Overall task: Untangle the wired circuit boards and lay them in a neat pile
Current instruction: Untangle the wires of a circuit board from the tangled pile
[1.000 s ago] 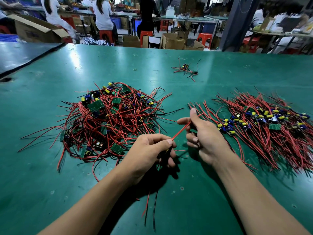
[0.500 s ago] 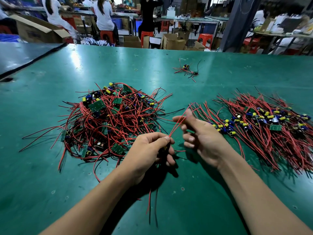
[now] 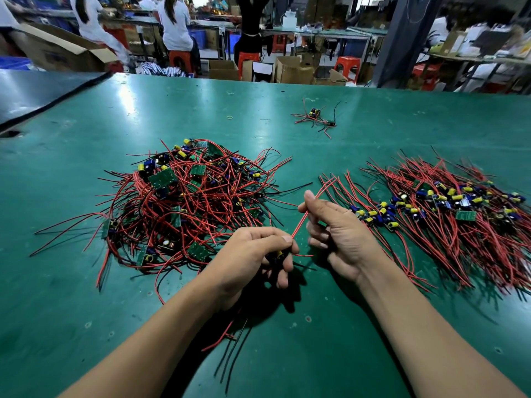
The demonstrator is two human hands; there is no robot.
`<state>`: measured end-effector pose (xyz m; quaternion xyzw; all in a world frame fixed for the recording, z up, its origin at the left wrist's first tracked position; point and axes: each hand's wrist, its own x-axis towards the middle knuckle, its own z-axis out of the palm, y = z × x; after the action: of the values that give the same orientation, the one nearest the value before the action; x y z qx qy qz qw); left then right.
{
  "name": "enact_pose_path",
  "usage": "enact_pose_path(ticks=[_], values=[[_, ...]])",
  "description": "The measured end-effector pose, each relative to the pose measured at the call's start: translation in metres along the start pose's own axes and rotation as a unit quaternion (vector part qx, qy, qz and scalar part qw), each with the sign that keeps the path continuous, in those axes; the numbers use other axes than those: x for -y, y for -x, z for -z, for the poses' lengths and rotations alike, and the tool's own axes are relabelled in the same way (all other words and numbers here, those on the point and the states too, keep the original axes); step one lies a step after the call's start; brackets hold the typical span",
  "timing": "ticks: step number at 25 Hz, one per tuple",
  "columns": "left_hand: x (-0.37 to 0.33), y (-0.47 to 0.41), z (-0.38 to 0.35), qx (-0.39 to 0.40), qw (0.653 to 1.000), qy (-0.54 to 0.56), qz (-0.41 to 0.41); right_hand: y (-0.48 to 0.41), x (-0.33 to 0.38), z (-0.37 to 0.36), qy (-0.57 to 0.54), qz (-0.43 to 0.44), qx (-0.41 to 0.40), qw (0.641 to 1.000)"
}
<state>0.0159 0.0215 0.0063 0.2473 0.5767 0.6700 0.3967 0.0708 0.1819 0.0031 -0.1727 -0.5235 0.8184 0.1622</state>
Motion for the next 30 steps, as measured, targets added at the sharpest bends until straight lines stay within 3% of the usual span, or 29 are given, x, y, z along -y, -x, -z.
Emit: enact_pose_path(ticks=[7,13,18,24,27,30], values=[[0.001,-0.001,-0.001,0.005,1.0,-0.003,-0.004,-0.003,0.009,-0.002,-0.143,-0.052,-0.043,0.987],[0.001,0.0,-0.003,0.002,1.0,-0.015,-0.004,-0.004,0.015,0.001,-0.194,-0.09,-0.067,0.975],[0.002,0.0,-0.005,-0.045,0.999,0.01,-0.011,-0.005,0.013,0.001,-0.134,-0.056,-0.065,0.987],[0.002,0.0,-0.006,-0.066,0.997,0.029,-0.008,0.001,-0.009,-0.005,0.057,-0.01,0.062,0.996],[0.0,0.0,-0.004,-0.057,0.998,0.021,-0.006,-0.002,-0.008,-0.004,0.071,0.002,0.043,0.997],[-0.001,0.002,-0.003,-0.043,0.999,0.002,-0.005,-0.004,0.002,0.001,0.033,0.025,-0.028,0.999]])
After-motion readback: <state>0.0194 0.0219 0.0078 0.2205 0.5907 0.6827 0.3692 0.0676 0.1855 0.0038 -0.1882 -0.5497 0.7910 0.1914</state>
